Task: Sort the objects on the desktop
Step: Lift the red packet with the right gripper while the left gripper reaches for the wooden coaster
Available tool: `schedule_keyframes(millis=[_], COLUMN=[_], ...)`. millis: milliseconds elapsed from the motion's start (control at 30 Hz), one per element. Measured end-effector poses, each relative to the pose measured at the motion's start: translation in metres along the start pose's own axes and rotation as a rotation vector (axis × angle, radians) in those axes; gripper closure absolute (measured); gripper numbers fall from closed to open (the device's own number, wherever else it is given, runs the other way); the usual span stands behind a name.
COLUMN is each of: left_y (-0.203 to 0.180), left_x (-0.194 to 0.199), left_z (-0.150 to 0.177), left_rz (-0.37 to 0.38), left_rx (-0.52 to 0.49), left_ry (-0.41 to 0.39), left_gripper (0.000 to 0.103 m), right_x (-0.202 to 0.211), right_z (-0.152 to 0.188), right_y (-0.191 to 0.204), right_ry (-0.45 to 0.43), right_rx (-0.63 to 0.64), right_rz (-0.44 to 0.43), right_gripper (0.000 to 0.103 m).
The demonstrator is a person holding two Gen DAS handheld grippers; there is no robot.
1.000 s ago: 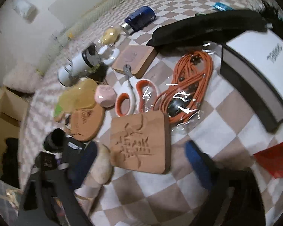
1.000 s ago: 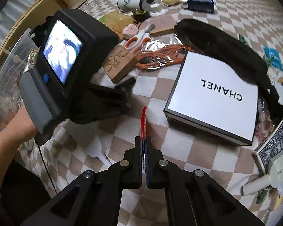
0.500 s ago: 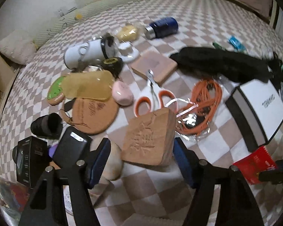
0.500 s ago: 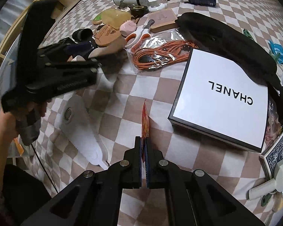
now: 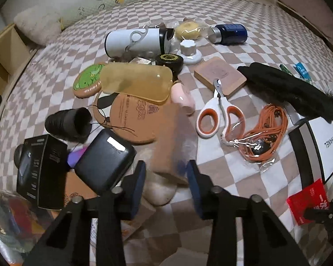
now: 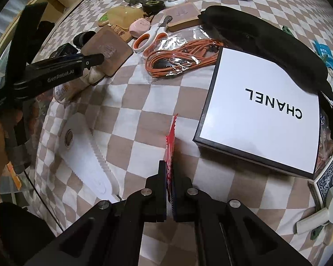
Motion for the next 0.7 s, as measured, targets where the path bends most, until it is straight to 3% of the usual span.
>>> schedule_keyframes(millis=[233,500,700], left_y=[0.002,-0.005,-0.007], left_x=[0.003,-0.004,-0.004], left_z=[-0.003,-0.001,-0.006], left_rz=[0.051,0.004,0.019], left_rx=[0.048,0.006,0.009], left_ry=[-0.012,-0.014,-0.01], left_gripper=[0.075,0.074,0.077], right_x=[-0.006,-0.005,0.001], right_z=[0.0,0.0,0.0], right_y=[0.009,0.006,-0.004], right_ry=[-0.005,-0.012,-0.018], right_rx=[0.015,-0.012,-0.066], right_rz=[0.003,0.001,-0.003], right_gripper=[0.099,0.099,0.099])
Point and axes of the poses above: each gripper's, at about its wrist camera, not at the fingertips, and x roughly against the way its jaws point, y to its left, z to its underside, the point moved 4 cm from there along -x, roughly the way its jaws point, and after that the axes turned 5 degrees about -z, right-handed, at the moved point
